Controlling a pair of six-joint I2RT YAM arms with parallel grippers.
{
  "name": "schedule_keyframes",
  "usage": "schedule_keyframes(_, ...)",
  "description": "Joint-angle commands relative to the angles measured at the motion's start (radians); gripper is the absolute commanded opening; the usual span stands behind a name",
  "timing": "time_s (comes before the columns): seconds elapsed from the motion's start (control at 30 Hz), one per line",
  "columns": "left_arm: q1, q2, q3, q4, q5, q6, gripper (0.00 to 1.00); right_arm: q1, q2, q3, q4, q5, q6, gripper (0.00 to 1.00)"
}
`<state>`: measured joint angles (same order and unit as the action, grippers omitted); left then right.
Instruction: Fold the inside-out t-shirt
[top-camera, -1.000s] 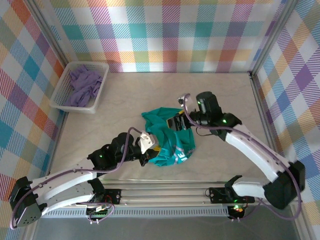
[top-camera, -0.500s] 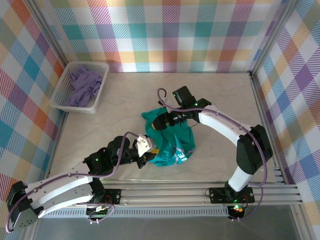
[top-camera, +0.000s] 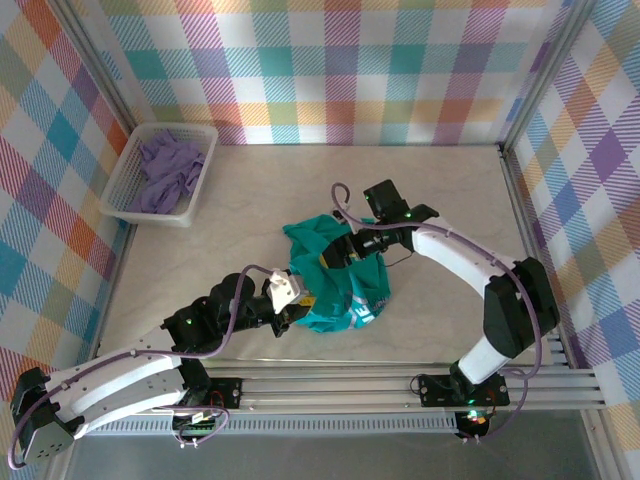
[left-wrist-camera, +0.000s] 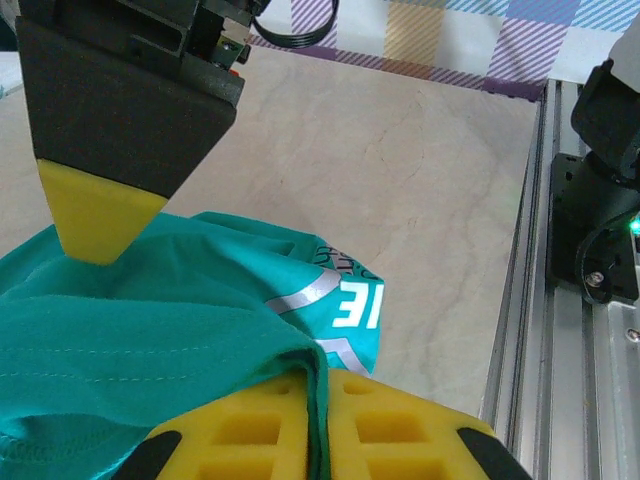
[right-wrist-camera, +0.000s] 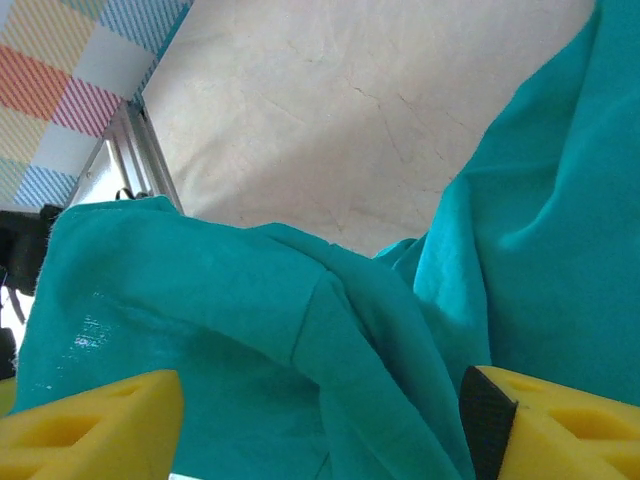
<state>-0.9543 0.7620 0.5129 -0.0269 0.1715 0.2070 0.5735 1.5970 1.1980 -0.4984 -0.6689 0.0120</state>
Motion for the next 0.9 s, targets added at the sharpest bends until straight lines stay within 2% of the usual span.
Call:
schedule_keyframes(0.0,-0.011,0.003,0.003,-0.005,0.002,0.017,0.11,0.019,0.040,0.018,0.053,-0.052,-0.077,0.72)
schedule_keyframes(0.07,-0.011,0.005,0.006,-0.011,0.000,0.019,0.11,0.028,0.071,0.050,0.062,-0.086,-0.092,0.67)
schedule_keyframes(0.17,-0.011,0.001,0.006,-0.006,-0.013,0.017,0.11,0.035,0.104,0.087,0.078,-0.131,-0.096,0.45)
schedule_keyframes(0.27,-0.011,-0.015,0.009,0.004,-0.045,0.001,0.12,0.034,0.109,0.116,0.044,-0.122,-0.118,0.23)
schedule_keyframes(0.33,-0.009,-0.038,0.011,0.020,-0.126,-0.030,0.09,0.016,0.068,0.110,0.068,-0.119,-0.130,0.05)
schedule_keyframes(0.37,-0.005,-0.050,0.012,0.032,-0.160,-0.041,0.08,0.000,0.041,0.095,0.110,-0.124,-0.103,0.00)
schedule_keyframes(0.47,0.032,-0.077,0.021,0.100,-0.274,-0.078,0.04,-0.059,-0.075,0.028,0.332,-0.148,0.023,0.00)
schedule_keyframes(0.53,0.083,-0.078,0.052,0.143,-0.292,-0.083,0.04,-0.088,-0.156,-0.039,0.523,-0.131,0.092,0.00)
schedule_keyframes(0.6,0.133,-0.071,0.106,0.166,-0.231,-0.053,0.03,-0.096,-0.236,-0.142,0.727,-0.084,0.128,0.00)
schedule_keyframes(0.67,0.141,-0.053,0.145,0.156,-0.188,0.009,0.03,-0.096,-0.291,-0.239,0.829,-0.040,0.133,0.00)
schedule_keyframes(0.77,0.141,0.011,0.134,0.122,-0.102,0.073,0.04,-0.096,-0.352,-0.403,0.866,0.041,0.103,0.00)
schedule_keyframes(0.87,0.133,0.109,0.088,0.124,0.025,0.078,0.12,-0.091,-0.400,-0.586,0.914,0.101,0.103,0.02)
